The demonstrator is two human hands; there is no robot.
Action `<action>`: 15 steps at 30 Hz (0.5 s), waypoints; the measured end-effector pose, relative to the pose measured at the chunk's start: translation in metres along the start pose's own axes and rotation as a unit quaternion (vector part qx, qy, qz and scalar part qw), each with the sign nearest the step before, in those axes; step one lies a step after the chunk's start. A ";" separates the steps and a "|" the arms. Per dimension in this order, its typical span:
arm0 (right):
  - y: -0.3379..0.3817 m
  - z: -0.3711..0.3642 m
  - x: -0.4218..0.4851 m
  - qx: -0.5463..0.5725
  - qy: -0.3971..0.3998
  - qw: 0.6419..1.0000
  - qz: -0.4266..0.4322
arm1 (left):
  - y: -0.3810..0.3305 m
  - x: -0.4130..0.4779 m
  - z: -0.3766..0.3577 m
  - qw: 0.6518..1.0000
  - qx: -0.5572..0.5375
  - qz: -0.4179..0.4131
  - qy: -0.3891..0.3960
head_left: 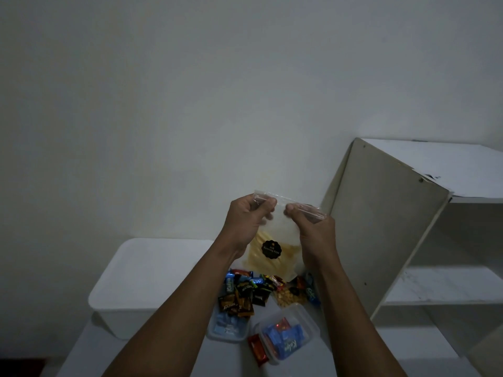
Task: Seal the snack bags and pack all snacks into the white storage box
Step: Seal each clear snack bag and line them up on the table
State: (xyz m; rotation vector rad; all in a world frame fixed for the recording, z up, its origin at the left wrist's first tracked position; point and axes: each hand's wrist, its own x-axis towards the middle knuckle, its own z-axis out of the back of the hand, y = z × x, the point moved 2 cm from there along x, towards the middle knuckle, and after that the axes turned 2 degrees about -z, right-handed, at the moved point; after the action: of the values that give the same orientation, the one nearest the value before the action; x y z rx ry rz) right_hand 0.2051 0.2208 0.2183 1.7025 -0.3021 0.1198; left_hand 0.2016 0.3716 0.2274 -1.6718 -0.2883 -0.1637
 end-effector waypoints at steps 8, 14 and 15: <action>0.004 0.002 0.001 -0.010 0.002 1.000 0.020 | -0.004 0.001 -0.002 0.999 0.011 0.002 0.033; 0.004 -0.003 -0.002 -0.012 0.029 0.999 0.032 | -0.004 -0.002 -0.004 0.999 0.021 -0.017 0.027; 0.004 -0.003 -0.002 -0.008 0.029 0.999 0.031 | -0.004 -0.002 -0.004 0.999 0.016 -0.016 0.023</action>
State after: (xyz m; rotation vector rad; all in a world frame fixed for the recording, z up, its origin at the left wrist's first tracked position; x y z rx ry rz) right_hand 0.2020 0.2236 0.2222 1.6701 -0.3114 0.2124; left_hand 0.1987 0.3683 0.2308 -1.6306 -0.2811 -0.2194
